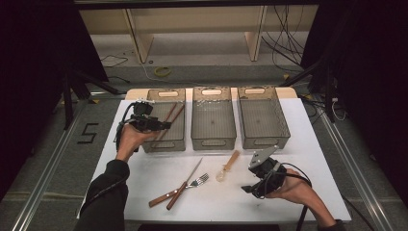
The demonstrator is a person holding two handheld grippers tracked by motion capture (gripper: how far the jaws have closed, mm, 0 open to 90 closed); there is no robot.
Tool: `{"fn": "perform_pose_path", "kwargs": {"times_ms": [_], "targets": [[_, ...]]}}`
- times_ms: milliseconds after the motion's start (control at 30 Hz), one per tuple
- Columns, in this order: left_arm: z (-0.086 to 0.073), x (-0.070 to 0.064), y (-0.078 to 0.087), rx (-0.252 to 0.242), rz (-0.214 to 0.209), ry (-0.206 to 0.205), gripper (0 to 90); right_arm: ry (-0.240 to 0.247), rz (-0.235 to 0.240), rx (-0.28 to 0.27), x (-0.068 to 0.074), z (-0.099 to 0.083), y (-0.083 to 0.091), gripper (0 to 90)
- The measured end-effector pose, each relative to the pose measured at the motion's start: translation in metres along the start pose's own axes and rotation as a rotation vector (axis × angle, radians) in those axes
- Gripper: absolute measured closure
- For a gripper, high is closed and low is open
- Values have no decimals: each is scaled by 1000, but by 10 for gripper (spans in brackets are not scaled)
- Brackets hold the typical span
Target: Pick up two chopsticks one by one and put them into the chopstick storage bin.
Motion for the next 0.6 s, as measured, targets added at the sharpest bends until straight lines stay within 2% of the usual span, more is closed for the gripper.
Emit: {"fn": "perform_pose_path", "kwargs": {"times_ms": [133,333,467,600], "targets": [[-8,-18,11,-46,-44,-30,263,12,-7,-16,-2,2,-1,298],[-26,-41,21,-83,-67,-75,233,-2,-39,-50,-8,10,-2,300],[-40,-50,26,-91,-74,-106,223,11,-49,-68,-12,17,-5,299],[-52,-56,30,-110,-76,-117,213,24,-52,-73,-17,24,-8,299]]}}
Point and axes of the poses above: each handheld gripper's, and its own axes: y roughly backward along the jaws, z roughly out of its top, x roughly to its left, the point moved 1 cm from there along -y, roughly forward along the jaws, and after that the axes turned 14 degrees about -z, right-handed, at the moved point
